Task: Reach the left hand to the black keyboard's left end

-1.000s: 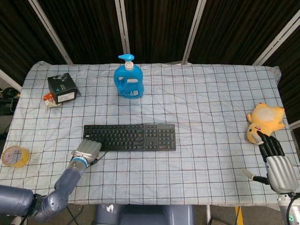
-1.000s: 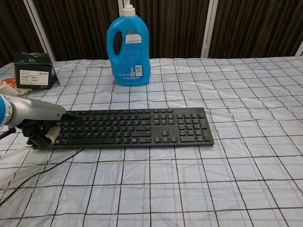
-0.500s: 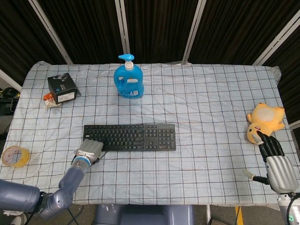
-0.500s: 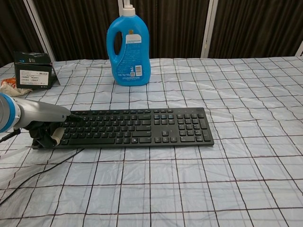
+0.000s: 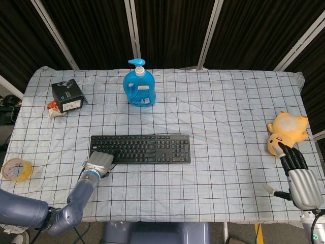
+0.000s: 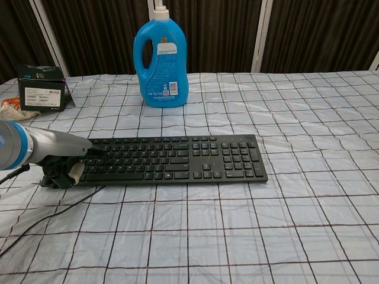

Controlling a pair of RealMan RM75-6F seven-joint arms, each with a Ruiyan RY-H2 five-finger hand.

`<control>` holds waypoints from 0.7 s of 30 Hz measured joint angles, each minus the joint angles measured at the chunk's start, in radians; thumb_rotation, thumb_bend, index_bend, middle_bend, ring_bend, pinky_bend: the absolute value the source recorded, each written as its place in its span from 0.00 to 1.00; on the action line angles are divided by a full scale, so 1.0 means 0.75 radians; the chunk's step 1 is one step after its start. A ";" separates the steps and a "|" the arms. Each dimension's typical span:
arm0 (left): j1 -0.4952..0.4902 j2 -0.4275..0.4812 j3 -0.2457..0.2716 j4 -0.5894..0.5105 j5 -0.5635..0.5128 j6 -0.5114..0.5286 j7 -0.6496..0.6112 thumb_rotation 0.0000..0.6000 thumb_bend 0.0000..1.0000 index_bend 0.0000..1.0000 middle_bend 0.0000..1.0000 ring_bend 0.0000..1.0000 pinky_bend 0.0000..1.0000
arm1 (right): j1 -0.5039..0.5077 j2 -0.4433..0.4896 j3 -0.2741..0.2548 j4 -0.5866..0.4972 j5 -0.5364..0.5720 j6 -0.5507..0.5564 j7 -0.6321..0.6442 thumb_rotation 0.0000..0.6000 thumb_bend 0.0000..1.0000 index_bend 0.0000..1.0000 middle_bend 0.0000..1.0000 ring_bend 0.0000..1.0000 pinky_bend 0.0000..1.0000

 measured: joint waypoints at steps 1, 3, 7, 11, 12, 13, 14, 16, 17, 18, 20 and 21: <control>-0.002 -0.002 0.002 0.003 0.000 0.003 -0.003 1.00 0.96 0.00 0.76 0.65 0.47 | 0.000 0.000 0.000 0.000 0.000 -0.001 0.000 1.00 0.08 0.03 0.00 0.00 0.00; -0.003 -0.004 0.004 0.005 -0.003 0.004 -0.004 1.00 0.96 0.00 0.76 0.65 0.47 | 0.000 0.001 0.000 -0.001 0.000 0.000 0.001 1.00 0.08 0.03 0.00 0.00 0.00; -0.010 -0.008 0.006 0.011 -0.011 -0.001 -0.008 1.00 0.96 0.00 0.76 0.65 0.47 | -0.001 0.000 -0.001 -0.002 -0.003 0.001 -0.001 1.00 0.08 0.03 0.00 0.00 0.00; -0.016 -0.022 0.010 0.023 -0.012 -0.005 -0.010 1.00 0.96 0.00 0.76 0.65 0.47 | -0.001 0.000 -0.001 -0.002 -0.002 0.001 0.001 1.00 0.08 0.03 0.00 0.00 0.00; -0.017 -0.024 0.012 0.025 -0.014 -0.005 -0.009 1.00 0.96 0.00 0.76 0.65 0.47 | -0.001 0.000 -0.001 -0.002 -0.002 0.001 0.002 1.00 0.08 0.03 0.00 0.00 0.00; -0.019 -0.026 0.013 0.027 -0.016 -0.006 -0.007 1.00 0.96 0.00 0.76 0.65 0.47 | -0.001 0.001 0.000 -0.002 -0.002 0.001 0.002 1.00 0.08 0.03 0.00 0.00 0.00; -0.020 -0.027 0.015 0.028 -0.019 -0.006 -0.006 1.00 0.96 0.00 0.76 0.65 0.47 | -0.001 0.001 0.000 -0.002 -0.002 0.001 0.003 1.00 0.08 0.03 0.00 0.00 0.00; -0.025 -0.031 0.017 0.033 -0.030 -0.008 -0.004 1.00 0.96 0.00 0.76 0.65 0.47 | -0.001 0.002 -0.001 -0.002 -0.003 0.000 0.004 1.00 0.08 0.03 0.00 0.00 0.00; -0.026 -0.032 0.018 0.036 -0.032 -0.009 -0.003 1.00 0.96 0.00 0.76 0.65 0.47 | -0.001 0.002 -0.001 -0.002 -0.003 0.000 0.005 1.00 0.08 0.03 0.00 0.00 0.00; -0.027 -0.034 0.019 0.037 -0.035 -0.009 -0.003 1.00 0.96 0.00 0.76 0.65 0.47 | -0.001 0.002 -0.001 -0.002 -0.003 0.000 0.005 1.00 0.08 0.03 0.00 0.00 0.00; -0.030 -0.035 0.021 0.041 -0.042 -0.011 -0.002 1.00 0.96 0.00 0.76 0.65 0.47 | -0.001 0.002 -0.001 -0.002 -0.003 0.000 0.005 1.00 0.07 0.03 0.00 0.00 0.00; -0.031 -0.035 0.021 0.042 -0.044 -0.013 -0.002 1.00 0.96 0.00 0.76 0.65 0.47 | -0.001 0.002 -0.001 -0.002 -0.004 0.000 0.005 1.00 0.07 0.03 0.00 0.00 0.00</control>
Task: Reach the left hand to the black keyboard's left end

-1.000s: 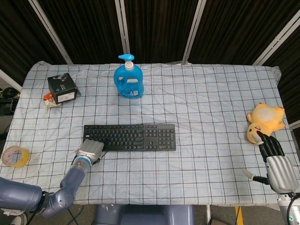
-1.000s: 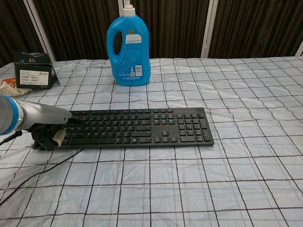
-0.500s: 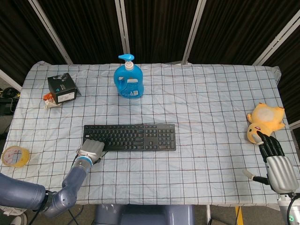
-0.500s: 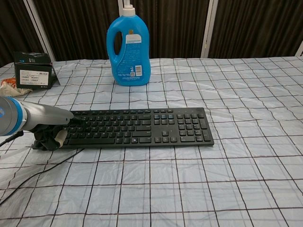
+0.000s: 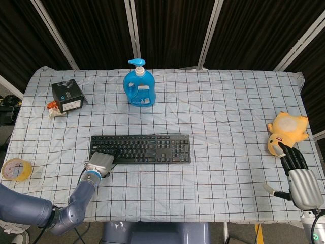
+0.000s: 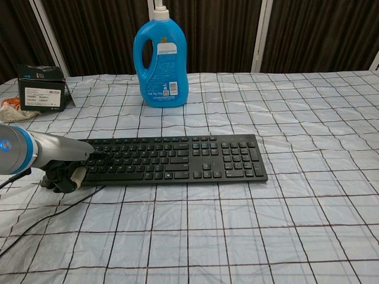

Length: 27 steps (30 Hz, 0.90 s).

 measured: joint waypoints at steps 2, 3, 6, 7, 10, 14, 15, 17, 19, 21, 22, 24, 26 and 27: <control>-0.002 0.001 0.002 0.001 -0.002 -0.003 0.000 1.00 0.96 0.00 0.76 0.65 0.47 | 0.000 -0.001 0.000 0.000 -0.001 0.000 -0.001 1.00 0.08 0.03 0.00 0.00 0.00; -0.002 0.002 0.002 0.000 -0.002 -0.004 -0.001 1.00 0.97 0.00 0.76 0.65 0.47 | 0.000 -0.001 0.000 0.000 0.000 0.000 -0.002 1.00 0.08 0.03 0.00 0.00 0.00; -0.004 0.004 0.003 -0.005 -0.001 -0.004 -0.004 1.00 0.97 0.00 0.76 0.65 0.47 | 0.000 -0.001 0.000 0.000 -0.001 0.000 -0.002 1.00 0.08 0.03 0.00 0.00 0.00; -0.004 0.005 0.003 -0.006 -0.001 -0.004 -0.005 1.00 0.96 0.00 0.76 0.65 0.47 | 0.000 -0.001 0.000 0.000 -0.001 0.001 -0.002 1.00 0.08 0.03 0.00 0.00 0.00; -0.004 0.007 0.004 -0.008 0.002 -0.005 -0.008 1.00 0.97 0.00 0.76 0.65 0.47 | -0.001 -0.002 -0.001 -0.001 -0.003 0.002 -0.005 1.00 0.08 0.03 0.00 0.00 0.00; -0.003 0.009 0.005 -0.014 0.008 -0.003 -0.015 1.00 0.96 0.00 0.76 0.65 0.47 | -0.001 -0.003 -0.001 0.001 -0.003 0.001 -0.007 1.00 0.08 0.03 0.00 0.00 0.00; -0.003 0.011 0.005 -0.016 0.009 -0.003 -0.016 1.00 0.97 0.00 0.76 0.65 0.47 | -0.001 -0.003 -0.001 0.001 -0.002 0.001 -0.006 1.00 0.08 0.03 0.00 0.00 0.00; -0.003 0.019 0.003 -0.025 0.014 0.003 -0.020 1.00 0.96 0.00 0.76 0.65 0.47 | -0.001 -0.001 0.000 0.003 -0.002 0.001 -0.005 1.00 0.08 0.03 0.00 0.00 0.00; -0.002 0.035 -0.004 -0.041 0.026 0.012 -0.030 1.00 0.96 0.00 0.76 0.65 0.47 | 0.000 0.000 0.001 0.005 0.000 0.001 -0.002 1.00 0.08 0.03 0.00 0.00 0.00; 0.003 0.056 -0.018 -0.065 0.045 0.024 -0.051 1.00 0.96 0.00 0.74 0.63 0.45 | 0.000 0.002 0.002 0.007 0.005 -0.001 0.003 1.00 0.08 0.03 0.00 0.00 0.00; 0.009 0.076 -0.029 -0.089 0.063 0.032 -0.072 1.00 0.95 0.00 0.70 0.60 0.42 | 0.000 0.003 0.002 0.008 0.007 -0.001 0.005 1.00 0.08 0.03 0.00 0.00 0.00; 0.024 0.112 -0.045 -0.135 0.106 0.050 -0.109 1.00 0.92 0.00 0.59 0.50 0.35 | 0.001 0.004 0.002 0.010 0.006 -0.003 0.005 1.00 0.08 0.03 0.00 0.00 0.00; 0.048 0.155 -0.054 -0.189 0.182 0.086 -0.146 1.00 0.87 0.00 0.43 0.36 0.28 | 0.000 0.003 0.001 0.012 0.000 -0.001 0.001 1.00 0.08 0.03 0.00 0.00 0.00; 0.060 0.173 -0.054 -0.212 0.225 0.106 -0.157 1.00 0.82 0.00 0.32 0.27 0.24 | 0.000 0.002 0.000 0.013 -0.002 0.001 -0.003 1.00 0.08 0.03 0.00 0.00 0.00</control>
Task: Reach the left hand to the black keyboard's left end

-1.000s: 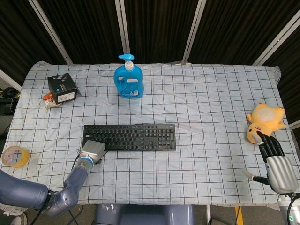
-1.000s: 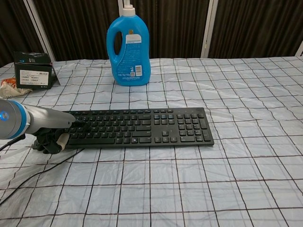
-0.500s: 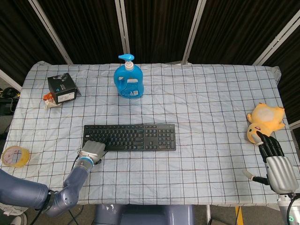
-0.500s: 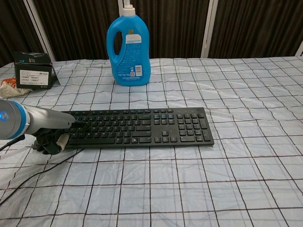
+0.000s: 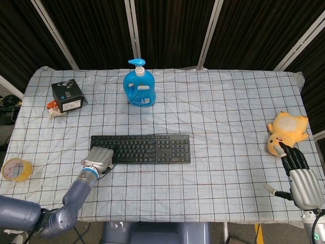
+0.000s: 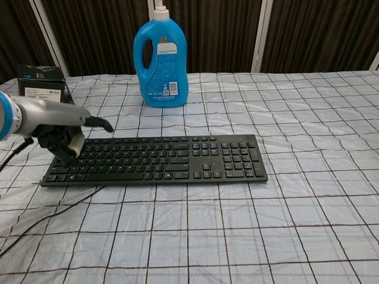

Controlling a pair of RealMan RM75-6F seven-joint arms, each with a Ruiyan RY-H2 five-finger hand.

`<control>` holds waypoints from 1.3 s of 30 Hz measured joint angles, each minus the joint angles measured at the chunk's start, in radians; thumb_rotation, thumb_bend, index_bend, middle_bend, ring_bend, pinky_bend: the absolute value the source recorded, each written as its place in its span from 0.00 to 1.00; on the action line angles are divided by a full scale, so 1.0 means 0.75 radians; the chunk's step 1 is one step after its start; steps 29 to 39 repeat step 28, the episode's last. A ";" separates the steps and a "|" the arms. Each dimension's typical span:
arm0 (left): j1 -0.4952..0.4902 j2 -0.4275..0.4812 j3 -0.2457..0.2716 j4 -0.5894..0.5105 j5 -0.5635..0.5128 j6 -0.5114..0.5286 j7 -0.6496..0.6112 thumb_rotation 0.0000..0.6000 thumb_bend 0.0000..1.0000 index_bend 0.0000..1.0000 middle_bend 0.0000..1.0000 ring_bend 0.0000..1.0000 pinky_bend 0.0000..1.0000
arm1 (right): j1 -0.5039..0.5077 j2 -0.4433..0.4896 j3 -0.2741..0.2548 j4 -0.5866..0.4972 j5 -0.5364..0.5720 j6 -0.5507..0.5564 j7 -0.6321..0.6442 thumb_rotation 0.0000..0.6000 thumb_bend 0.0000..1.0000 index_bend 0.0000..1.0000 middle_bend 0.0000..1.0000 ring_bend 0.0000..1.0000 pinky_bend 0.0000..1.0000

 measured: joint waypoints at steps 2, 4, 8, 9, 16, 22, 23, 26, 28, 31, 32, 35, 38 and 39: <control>0.033 0.040 0.014 -0.049 0.122 0.064 -0.015 1.00 0.69 0.00 0.15 0.13 0.15 | -0.001 -0.002 -0.001 0.001 -0.002 0.001 -0.006 1.00 0.08 0.03 0.00 0.00 0.00; 0.077 0.074 0.047 -0.089 0.279 0.145 -0.024 1.00 0.49 0.00 0.02 0.02 0.05 | -0.002 -0.003 -0.002 0.001 -0.002 0.002 -0.014 1.00 0.08 0.03 0.00 0.00 0.00; 0.198 0.122 0.149 -0.138 0.635 0.324 -0.053 1.00 0.19 0.00 0.00 0.00 0.00 | -0.003 -0.009 -0.003 0.001 -0.003 0.004 -0.036 1.00 0.07 0.03 0.00 0.00 0.00; 0.234 0.132 0.179 -0.145 0.722 0.370 -0.064 1.00 0.14 0.00 0.00 0.00 0.00 | -0.004 -0.009 -0.003 0.001 -0.003 0.004 -0.043 1.00 0.08 0.03 0.00 0.00 0.00; 0.605 0.190 0.433 -0.103 1.326 0.748 -0.237 1.00 0.04 0.00 0.00 0.00 0.00 | -0.007 -0.011 -0.002 0.006 -0.001 0.007 -0.104 1.00 0.08 0.03 0.00 0.00 0.00; 0.881 0.221 0.563 0.105 1.576 0.968 -0.489 1.00 0.04 0.00 0.00 0.00 0.00 | -0.008 -0.012 -0.002 0.024 -0.043 0.034 -0.133 1.00 0.08 0.03 0.00 0.00 0.00; 0.924 0.226 0.573 0.159 1.601 0.990 -0.532 1.00 0.04 0.00 0.00 0.00 0.00 | -0.009 -0.015 -0.004 0.029 -0.054 0.040 -0.136 1.00 0.08 0.03 0.00 0.00 0.00; 1.016 0.239 0.580 0.270 1.644 1.020 -0.649 1.00 0.04 0.00 0.00 0.00 0.00 | -0.009 -0.022 -0.008 0.034 -0.062 0.043 -0.143 1.00 0.08 0.03 0.00 0.00 0.00; 1.062 0.251 0.570 0.308 1.665 1.025 -0.721 1.00 0.04 0.00 0.00 0.00 0.00 | -0.009 -0.024 -0.009 0.034 -0.062 0.042 -0.146 1.00 0.08 0.03 0.00 0.00 0.00; 1.062 0.251 0.570 0.308 1.665 1.025 -0.721 1.00 0.04 0.00 0.00 0.00 0.00 | -0.009 -0.024 -0.009 0.034 -0.062 0.042 -0.146 1.00 0.08 0.03 0.00 0.00 0.00; 1.062 0.251 0.570 0.308 1.665 1.025 -0.721 1.00 0.04 0.00 0.00 0.00 0.00 | -0.009 -0.024 -0.009 0.034 -0.062 0.042 -0.146 1.00 0.08 0.03 0.00 0.00 0.00; 1.062 0.251 0.570 0.308 1.665 1.025 -0.721 1.00 0.04 0.00 0.00 0.00 0.00 | -0.009 -0.024 -0.009 0.034 -0.062 0.042 -0.146 1.00 0.08 0.03 0.00 0.00 0.00; 1.062 0.251 0.570 0.308 1.665 1.025 -0.721 1.00 0.04 0.00 0.00 0.00 0.00 | -0.009 -0.024 -0.009 0.034 -0.062 0.042 -0.146 1.00 0.08 0.03 0.00 0.00 0.00; 1.062 0.251 0.570 0.308 1.665 1.025 -0.721 1.00 0.04 0.00 0.00 0.00 0.00 | -0.009 -0.024 -0.009 0.034 -0.062 0.042 -0.146 1.00 0.08 0.03 0.00 0.00 0.00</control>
